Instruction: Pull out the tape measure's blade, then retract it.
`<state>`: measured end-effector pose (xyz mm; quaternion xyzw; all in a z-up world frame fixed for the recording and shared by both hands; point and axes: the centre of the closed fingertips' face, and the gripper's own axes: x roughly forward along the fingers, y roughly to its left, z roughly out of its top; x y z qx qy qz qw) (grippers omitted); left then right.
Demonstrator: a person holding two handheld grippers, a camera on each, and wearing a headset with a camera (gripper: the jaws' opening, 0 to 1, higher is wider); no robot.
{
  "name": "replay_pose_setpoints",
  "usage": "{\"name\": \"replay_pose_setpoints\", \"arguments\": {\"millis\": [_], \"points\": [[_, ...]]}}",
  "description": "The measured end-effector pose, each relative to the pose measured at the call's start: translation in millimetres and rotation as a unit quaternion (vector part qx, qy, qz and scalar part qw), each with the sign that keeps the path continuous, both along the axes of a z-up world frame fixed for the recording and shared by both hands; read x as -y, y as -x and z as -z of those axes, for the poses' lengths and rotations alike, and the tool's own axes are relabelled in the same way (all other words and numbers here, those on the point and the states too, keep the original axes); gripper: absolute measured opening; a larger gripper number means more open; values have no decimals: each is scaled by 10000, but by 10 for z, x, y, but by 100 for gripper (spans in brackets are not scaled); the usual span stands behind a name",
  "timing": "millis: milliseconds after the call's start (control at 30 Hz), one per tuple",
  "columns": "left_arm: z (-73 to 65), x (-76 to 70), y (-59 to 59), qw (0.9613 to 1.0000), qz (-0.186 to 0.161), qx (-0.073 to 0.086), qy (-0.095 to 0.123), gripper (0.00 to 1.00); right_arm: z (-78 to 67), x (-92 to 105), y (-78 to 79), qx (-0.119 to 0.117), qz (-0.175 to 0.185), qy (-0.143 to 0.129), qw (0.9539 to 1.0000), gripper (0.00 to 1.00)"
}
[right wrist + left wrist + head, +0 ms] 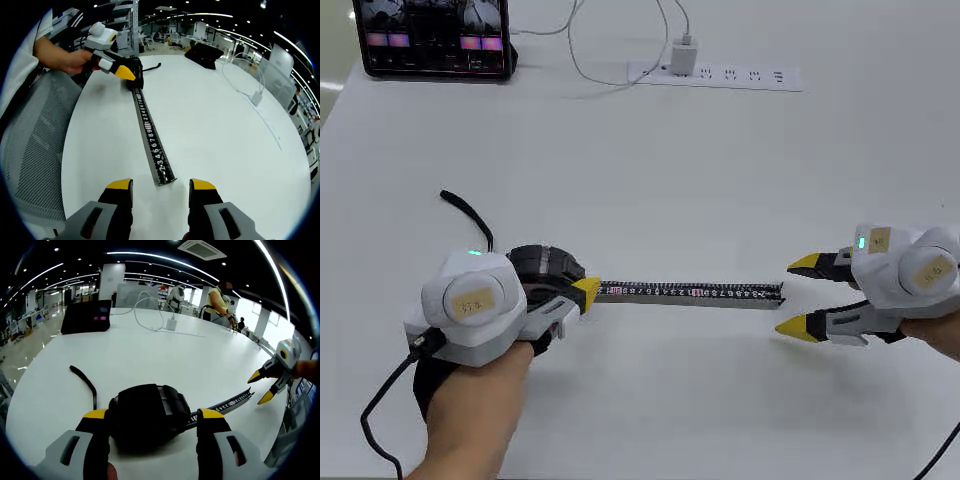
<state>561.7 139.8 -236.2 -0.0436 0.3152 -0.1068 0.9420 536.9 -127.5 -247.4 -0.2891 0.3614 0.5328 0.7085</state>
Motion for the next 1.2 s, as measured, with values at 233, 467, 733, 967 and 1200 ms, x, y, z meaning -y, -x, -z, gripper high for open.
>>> {"name": "replay_pose_setpoints", "arguments": {"millis": [233, 467, 733, 967, 1200], "points": [[14, -22, -19, 9999, -140, -45, 68, 65, 31, -26, -35, -21, -188, 89, 9998, 34], [41, -40, -33, 9997, -222, -104, 91, 63, 51, -30, -62, -55, -360, 166, 9992, 28], [44, -33, -32, 9997, -194, -113, 99, 63, 110, -28, -56, -170, -537, 258, 9981, 21], [41, -31, -27, 9997, -183, -118, 101, 63, 149, -28, -61, -233, -707, 388, 9965, 18], [43, -30, -26, 9996, -187, -155, 115, 63, 183, -17, -55, -264, -832, 500, 9949, 13]]}}
